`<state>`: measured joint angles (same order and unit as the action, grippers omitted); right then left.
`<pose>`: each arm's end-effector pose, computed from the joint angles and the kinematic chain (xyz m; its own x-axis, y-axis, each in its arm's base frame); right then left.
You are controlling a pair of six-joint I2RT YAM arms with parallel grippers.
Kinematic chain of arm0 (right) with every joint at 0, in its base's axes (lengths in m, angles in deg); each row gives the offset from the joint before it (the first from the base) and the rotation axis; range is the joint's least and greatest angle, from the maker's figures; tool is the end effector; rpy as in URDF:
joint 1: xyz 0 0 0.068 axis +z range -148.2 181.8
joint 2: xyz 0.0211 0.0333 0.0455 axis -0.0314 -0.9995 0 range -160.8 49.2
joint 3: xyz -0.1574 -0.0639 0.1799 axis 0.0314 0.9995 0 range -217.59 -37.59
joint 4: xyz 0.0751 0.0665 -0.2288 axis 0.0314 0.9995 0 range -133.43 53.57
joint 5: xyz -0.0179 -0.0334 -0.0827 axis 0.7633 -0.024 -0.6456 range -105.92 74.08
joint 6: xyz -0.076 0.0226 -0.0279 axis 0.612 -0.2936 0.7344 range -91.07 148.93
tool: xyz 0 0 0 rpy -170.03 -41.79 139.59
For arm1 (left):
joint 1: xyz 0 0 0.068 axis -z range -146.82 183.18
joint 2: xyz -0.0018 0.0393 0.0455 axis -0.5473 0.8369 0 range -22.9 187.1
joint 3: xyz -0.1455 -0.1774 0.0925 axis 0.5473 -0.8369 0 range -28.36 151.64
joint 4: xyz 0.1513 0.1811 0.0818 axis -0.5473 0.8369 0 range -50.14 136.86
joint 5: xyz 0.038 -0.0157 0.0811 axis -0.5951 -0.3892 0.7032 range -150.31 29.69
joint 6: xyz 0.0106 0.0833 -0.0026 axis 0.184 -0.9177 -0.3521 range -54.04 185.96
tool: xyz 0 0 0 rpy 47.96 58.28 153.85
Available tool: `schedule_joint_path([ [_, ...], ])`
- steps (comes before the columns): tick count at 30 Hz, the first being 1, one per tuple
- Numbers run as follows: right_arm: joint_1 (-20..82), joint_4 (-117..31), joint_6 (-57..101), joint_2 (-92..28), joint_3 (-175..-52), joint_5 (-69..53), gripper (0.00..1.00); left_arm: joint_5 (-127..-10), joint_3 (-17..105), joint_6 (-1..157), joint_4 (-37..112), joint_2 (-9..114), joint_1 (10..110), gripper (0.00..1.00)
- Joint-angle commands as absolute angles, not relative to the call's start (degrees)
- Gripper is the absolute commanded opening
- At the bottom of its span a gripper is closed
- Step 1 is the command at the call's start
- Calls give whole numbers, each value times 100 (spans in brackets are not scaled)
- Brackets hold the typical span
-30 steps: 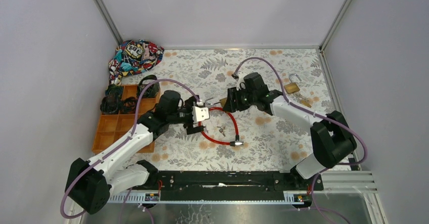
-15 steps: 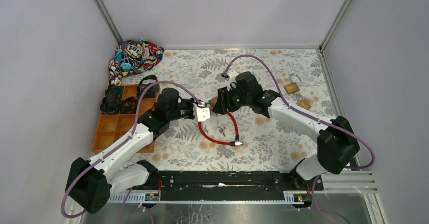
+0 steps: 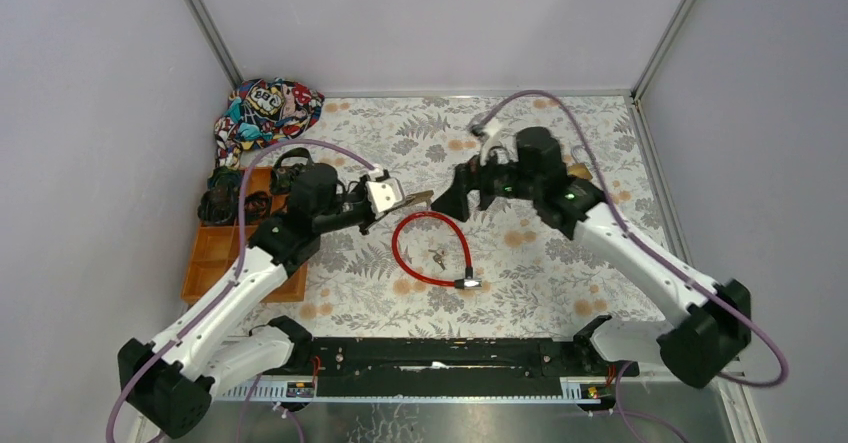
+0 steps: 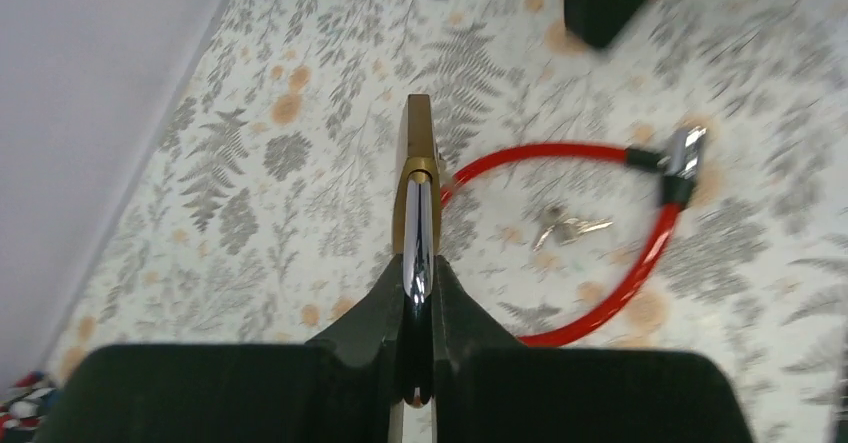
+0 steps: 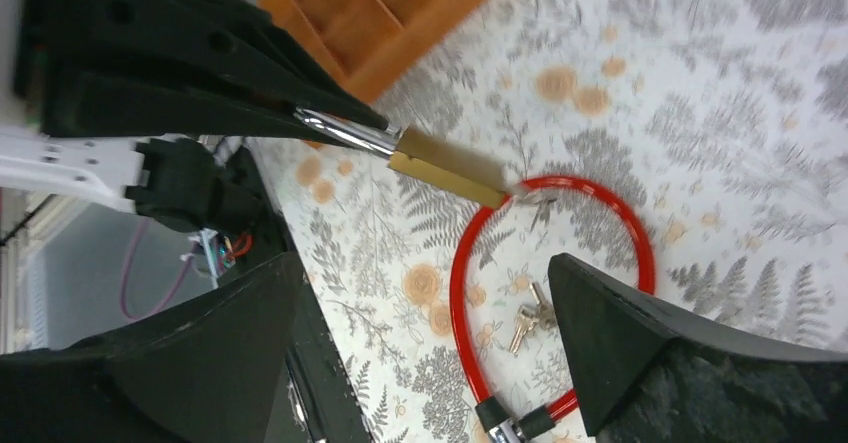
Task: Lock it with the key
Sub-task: Pick up the lock from the center of the board.
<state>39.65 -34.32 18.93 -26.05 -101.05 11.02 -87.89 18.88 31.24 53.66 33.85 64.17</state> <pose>0.2400 0.2288 0.3048 -0.4304 -0.1384 -0.8919 -0.8189 0.4755 0.3214 0.2025 -0.1615 0.2778 0.1886 0.4757 -0.8592 0.8679 0.3286 0.3724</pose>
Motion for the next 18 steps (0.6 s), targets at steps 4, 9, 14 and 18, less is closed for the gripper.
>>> schedule_joint_path([
  [4, 3063, -5633, 1264, -1651, -9460, 3918, 100, -10226, 2541, 6310, 4529, 2651, 6386, 0],
  [9, 3063, -7422, 364, -1707, -9133, 4548, 100, -10293, 2633, 7657, 3658, 2399, 6386, 0],
  [14, 3071, -9439, -1188, -1815, -8813, 4835, 97, -10250, 2645, 8522, 3135, 2308, 6386, 0],
  [18, 3191, -9677, -1463, -1875, -8778, 4620, 89, -10316, 2538, 9111, 2545, 2287, 6386, 0],
])
